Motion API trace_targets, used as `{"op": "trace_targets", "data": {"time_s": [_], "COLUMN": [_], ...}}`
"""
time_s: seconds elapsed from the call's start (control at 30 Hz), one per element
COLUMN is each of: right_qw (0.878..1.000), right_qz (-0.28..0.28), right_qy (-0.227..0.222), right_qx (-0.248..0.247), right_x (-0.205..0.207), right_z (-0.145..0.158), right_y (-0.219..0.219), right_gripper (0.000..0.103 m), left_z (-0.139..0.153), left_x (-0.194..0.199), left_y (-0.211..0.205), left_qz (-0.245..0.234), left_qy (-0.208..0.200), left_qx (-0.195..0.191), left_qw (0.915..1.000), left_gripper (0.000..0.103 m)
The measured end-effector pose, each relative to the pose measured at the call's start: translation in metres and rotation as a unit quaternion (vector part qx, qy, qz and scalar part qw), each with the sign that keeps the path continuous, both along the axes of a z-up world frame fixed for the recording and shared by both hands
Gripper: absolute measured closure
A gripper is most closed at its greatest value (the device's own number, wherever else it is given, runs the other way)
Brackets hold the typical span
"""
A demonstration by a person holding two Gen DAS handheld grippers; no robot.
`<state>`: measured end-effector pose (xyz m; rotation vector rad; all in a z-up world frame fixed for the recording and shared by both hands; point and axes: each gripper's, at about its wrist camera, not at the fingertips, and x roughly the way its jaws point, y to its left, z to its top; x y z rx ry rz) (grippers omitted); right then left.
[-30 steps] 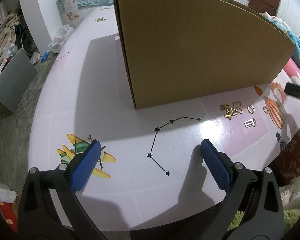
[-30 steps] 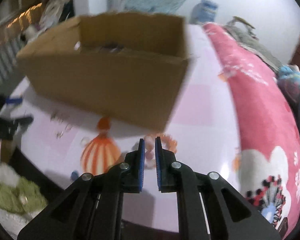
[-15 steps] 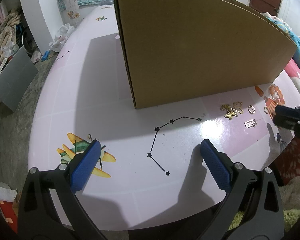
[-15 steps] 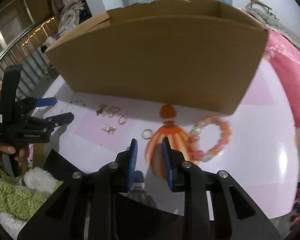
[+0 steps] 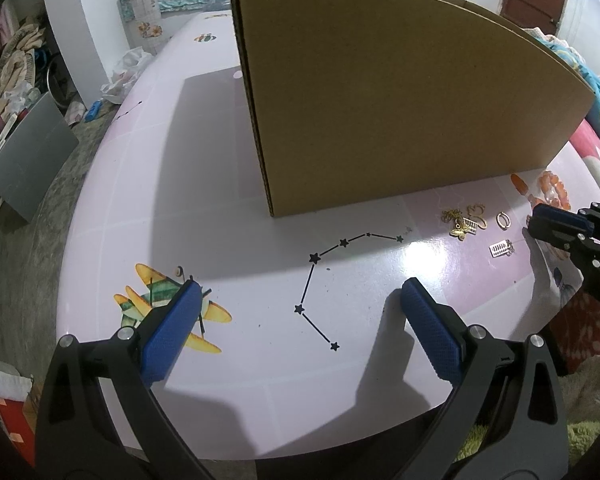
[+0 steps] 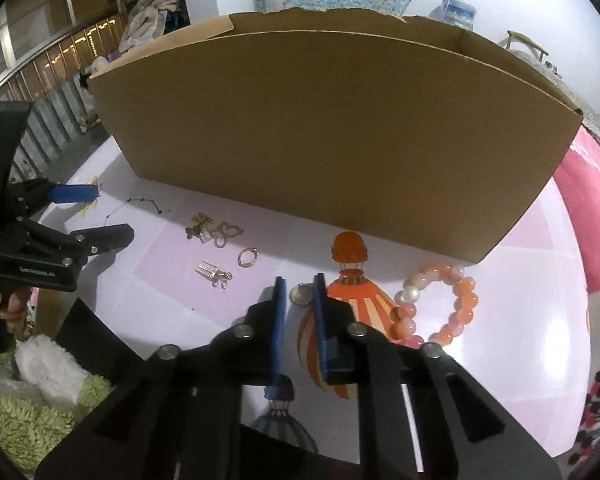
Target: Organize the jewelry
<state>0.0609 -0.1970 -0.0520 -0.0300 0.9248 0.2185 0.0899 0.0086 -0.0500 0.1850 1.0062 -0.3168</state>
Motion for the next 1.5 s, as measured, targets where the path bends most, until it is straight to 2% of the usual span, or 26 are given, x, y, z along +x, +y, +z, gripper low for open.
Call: {"op": "trace_targets", "data": {"time_s": [0.23, 0.33, 0.47, 0.53, 0.57, 0.7, 0.87, 1.0, 1.1, 1.27, 1.43, 1.5], "right_qw": [1.000, 1.000, 1.000, 0.999, 0.999, 0.998, 0.998, 0.998, 0.997, 0.997, 0.996, 0.997], "right_qz": [-0.005, -0.012, -0.026, -0.035, -0.038, -0.047, -0.049, -0.047, -0.043, -0.038, -0.036, -0.034], "right_qy": [-0.002, -0.001, -0.001, -0.001, -0.001, -0.004, -0.009, -0.012, -0.013, -0.013, -0.015, -0.016], "right_qx": [0.008, 0.011, 0.016, 0.018, 0.021, 0.029, 0.041, 0.050, 0.058, 0.069, 0.076, 0.073], "right_x": [-0.003, -0.008, -0.011, -0.013, -0.014, -0.015, -0.016, -0.018, -0.017, -0.020, -0.023, -0.024], "right_z": [0.000, 0.000, 0.000, 0.000, 0.000, -0.001, -0.003, -0.004, -0.004, -0.006, -0.006, -0.005], "right_y": [-0.004, -0.011, -0.018, -0.022, -0.024, -0.026, -0.029, -0.033, -0.035, -0.043, -0.044, -0.043], "right_gripper": [0.092, 0.092, 0.092, 0.092, 0.092, 0.092, 0.092, 0.092, 0.092, 0.092, 0.092, 0.092], "left_z": [0.004, 0.022, 0.047, 0.052, 0.051, 0.043, 0.033, 0.025, 0.018, 0.009, 0.007, 0.007], "left_x": [-0.003, -0.010, -0.024, -0.031, -0.033, -0.036, -0.034, -0.028, -0.022, -0.019, -0.016, -0.015], "left_y": [-0.001, -0.001, -0.019, -0.039, -0.048, -0.083, -0.107, -0.122, -0.127, -0.133, -0.143, -0.145], "left_qz": [-0.007, -0.021, -0.083, -0.133, -0.151, -0.207, -0.229, -0.235, -0.231, -0.222, -0.222, -0.221], "left_qy": [0.000, -0.031, -0.071, -0.073, -0.073, -0.055, -0.025, -0.008, 0.005, 0.019, 0.016, 0.014], "left_qx": [0.002, -0.044, -0.090, -0.099, -0.097, -0.079, -0.070, -0.050, -0.038, -0.014, -0.004, 0.001], "left_qw": [1.0000, 0.9984, 0.9899, 0.9834, 0.9811, 0.9735, 0.9704, 0.9707, 0.9722, 0.9747, 0.9749, 0.9752], "left_gripper": [0.007, 0.007, 0.007, 0.008, 0.010, 0.035, 0.063, 0.080, 0.087, 0.088, 0.089, 0.093]}}
